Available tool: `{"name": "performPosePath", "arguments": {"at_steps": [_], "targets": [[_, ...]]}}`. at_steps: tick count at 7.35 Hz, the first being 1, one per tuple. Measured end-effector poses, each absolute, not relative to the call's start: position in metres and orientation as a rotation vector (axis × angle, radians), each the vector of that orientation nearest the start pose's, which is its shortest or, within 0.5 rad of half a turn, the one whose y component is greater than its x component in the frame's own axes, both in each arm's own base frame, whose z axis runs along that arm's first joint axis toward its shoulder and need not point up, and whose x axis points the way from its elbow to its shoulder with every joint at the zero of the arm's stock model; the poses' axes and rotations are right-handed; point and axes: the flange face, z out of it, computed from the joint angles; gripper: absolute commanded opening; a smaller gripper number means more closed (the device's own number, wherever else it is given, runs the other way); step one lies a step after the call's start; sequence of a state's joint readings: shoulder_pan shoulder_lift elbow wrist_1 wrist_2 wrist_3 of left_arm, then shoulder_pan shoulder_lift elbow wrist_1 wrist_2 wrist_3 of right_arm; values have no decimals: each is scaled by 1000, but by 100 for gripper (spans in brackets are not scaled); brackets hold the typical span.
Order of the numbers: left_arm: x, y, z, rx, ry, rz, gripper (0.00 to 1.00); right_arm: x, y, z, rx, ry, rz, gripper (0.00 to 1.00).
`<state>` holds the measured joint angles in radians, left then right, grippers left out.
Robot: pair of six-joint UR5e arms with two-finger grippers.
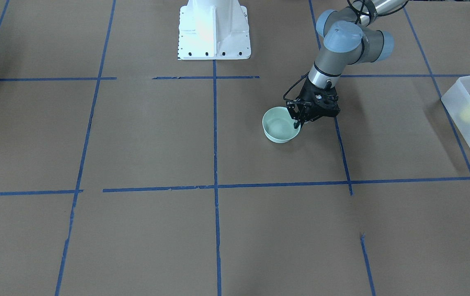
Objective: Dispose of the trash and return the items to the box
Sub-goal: 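Grasp the rim of the pale green bowl with the left gripper, then carry the pale green bowl into the clear plastic box and release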
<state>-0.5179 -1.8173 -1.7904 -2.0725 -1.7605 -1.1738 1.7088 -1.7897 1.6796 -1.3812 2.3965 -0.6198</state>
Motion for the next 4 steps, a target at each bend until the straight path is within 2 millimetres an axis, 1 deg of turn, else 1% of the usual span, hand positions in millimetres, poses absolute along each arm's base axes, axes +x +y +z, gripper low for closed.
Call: {"name": "performPosePath", "arguments": {"at_steps": [1, 2, 3, 4], "targets": [[453, -390, 362, 275, 932, 3, 0, 115, -389, 681, 377, -747, -486, 100], [437, -390, 342, 300, 908, 49, 0, 114, -387, 683, 374, -748, -485, 100], [408, -395, 320, 334, 879, 90, 0, 114, -385, 684, 376, -748, -487, 100], [373, -407, 307, 358, 860, 121, 0, 114, -382, 685, 380, -746, -489, 100]]}}
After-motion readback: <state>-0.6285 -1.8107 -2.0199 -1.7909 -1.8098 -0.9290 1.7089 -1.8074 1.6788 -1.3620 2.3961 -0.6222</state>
